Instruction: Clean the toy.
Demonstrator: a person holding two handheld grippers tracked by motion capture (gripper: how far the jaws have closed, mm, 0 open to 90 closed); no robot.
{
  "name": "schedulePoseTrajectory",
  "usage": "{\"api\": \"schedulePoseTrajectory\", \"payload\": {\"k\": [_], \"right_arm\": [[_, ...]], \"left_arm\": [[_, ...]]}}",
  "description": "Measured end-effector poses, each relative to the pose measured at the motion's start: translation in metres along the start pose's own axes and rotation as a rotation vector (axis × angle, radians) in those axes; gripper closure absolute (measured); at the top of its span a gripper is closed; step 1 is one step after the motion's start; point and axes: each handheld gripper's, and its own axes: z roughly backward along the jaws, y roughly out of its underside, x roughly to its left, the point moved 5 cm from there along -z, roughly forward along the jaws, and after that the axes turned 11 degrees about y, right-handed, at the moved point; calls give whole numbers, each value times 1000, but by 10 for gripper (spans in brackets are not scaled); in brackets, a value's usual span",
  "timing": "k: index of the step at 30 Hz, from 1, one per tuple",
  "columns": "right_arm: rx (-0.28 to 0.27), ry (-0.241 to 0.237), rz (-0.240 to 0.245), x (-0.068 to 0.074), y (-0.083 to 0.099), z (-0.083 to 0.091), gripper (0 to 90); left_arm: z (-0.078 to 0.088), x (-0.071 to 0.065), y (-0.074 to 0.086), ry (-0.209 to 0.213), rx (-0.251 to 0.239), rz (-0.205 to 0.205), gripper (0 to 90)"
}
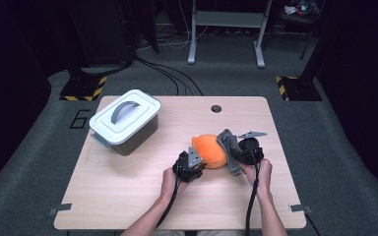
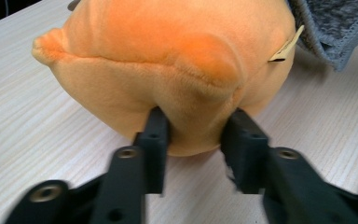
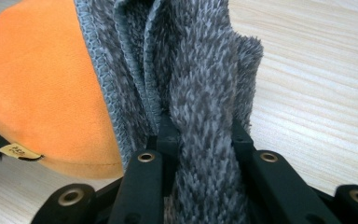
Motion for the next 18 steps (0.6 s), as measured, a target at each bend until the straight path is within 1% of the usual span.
{"api": "schedulePoseTrajectory", "payload": {"k": [1,2,3,4,5,7,8,9,10,11,13,15,16,17,18], "right_arm": [[-1,4,-4,-1,0,1,733],[-2,-3,-10,0,0,2,733],[-11,0,-8,-1,0,3,733],[-22,1,1,-1,-1,4,733],[-19,0,-8,0,-1,7,734],[-37,-2,-1,1,-2,13,733],[-46,-10,16,0,-2,16,733],[-57,-19,5,2,-4,21,733],[-69,-17,11,2,-6,26,733],[-79,-19,11,4,-7,31,733],[-96,-30,29,9,-11,40,733],[-118,-35,64,18,-15,50,733],[-126,-43,78,24,-17,53,733],[-126,-47,87,28,-18,56,733],[-129,-53,100,34,-20,59,732]], "left_arm": [[1,1,0,7,2,3,703],[1,1,0,21,-3,20,736],[3,3,-1,33,-10,34,756],[3,4,-1,35,-20,46,771],[5,5,-1,58,-21,69,780],[7,7,-2,88,-36,121,794],[9,8,-3,105,-39,139,797],[11,9,-4,118,-42,155,799],[13,10,-6,133,-46,171,799],[15,10,-7,151,-53,191,800],[18,9,-11,178,-56,210,799],[20,7,-14,204,-54,229,799],[21,6,-15,210,-52,235,799],[22,5,-16,222,-56,247,799],[22,5,-17,222,-52,239,798]]}}
